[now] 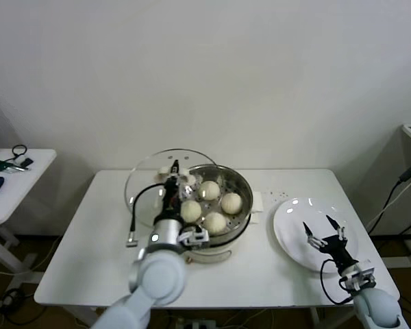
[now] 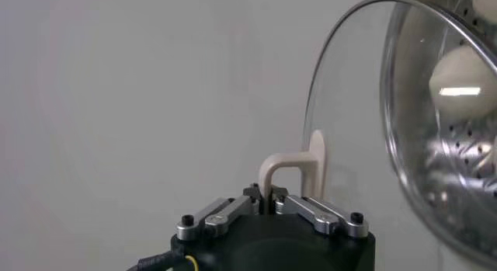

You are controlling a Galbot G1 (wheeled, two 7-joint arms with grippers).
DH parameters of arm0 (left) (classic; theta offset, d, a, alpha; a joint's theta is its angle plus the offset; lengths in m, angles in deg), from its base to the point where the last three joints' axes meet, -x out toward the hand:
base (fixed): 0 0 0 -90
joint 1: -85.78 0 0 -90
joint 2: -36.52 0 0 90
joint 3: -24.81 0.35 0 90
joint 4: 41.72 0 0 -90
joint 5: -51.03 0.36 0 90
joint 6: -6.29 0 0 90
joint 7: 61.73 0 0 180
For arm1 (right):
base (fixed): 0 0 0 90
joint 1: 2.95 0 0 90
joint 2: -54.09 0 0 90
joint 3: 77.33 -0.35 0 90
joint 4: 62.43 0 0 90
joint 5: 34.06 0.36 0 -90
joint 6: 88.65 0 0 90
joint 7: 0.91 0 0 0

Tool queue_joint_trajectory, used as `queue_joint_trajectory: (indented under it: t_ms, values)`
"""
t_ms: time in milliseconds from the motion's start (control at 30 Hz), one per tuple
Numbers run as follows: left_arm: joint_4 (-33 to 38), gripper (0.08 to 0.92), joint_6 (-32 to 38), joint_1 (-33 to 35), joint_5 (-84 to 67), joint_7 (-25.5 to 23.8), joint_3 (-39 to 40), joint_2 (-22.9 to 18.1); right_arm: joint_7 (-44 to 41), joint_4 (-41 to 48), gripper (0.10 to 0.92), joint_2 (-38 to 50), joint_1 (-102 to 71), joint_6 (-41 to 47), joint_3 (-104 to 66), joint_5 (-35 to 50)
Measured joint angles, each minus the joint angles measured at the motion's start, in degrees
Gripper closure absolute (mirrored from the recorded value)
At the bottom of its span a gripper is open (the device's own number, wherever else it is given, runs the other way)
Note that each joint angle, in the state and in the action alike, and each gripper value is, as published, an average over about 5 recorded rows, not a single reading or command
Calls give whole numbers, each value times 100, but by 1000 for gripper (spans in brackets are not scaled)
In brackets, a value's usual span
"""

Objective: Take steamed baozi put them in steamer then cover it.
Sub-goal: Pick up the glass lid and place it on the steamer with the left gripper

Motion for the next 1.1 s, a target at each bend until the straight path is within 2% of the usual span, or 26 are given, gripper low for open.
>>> queue_joint_trajectory:
  t_ms: [233,500,833,1100]
  values:
    - [-557,850,-3,-148,258,-19,183,-707,-20,49,203,2,-9,-31,-81,-4]
    - [-1117,850,-1,-208,329,242,252,-1326,-43,108,203,-22,4,-62,-120,-26]
    - [-1608,850,1,-202,264,551,183,-1618,-60,170,203,-38,57,-79,-123,-67]
    - [-1791,850,2,-169,216,598,187,-1721,-65,197,203,-58,66,-85,-122,-102]
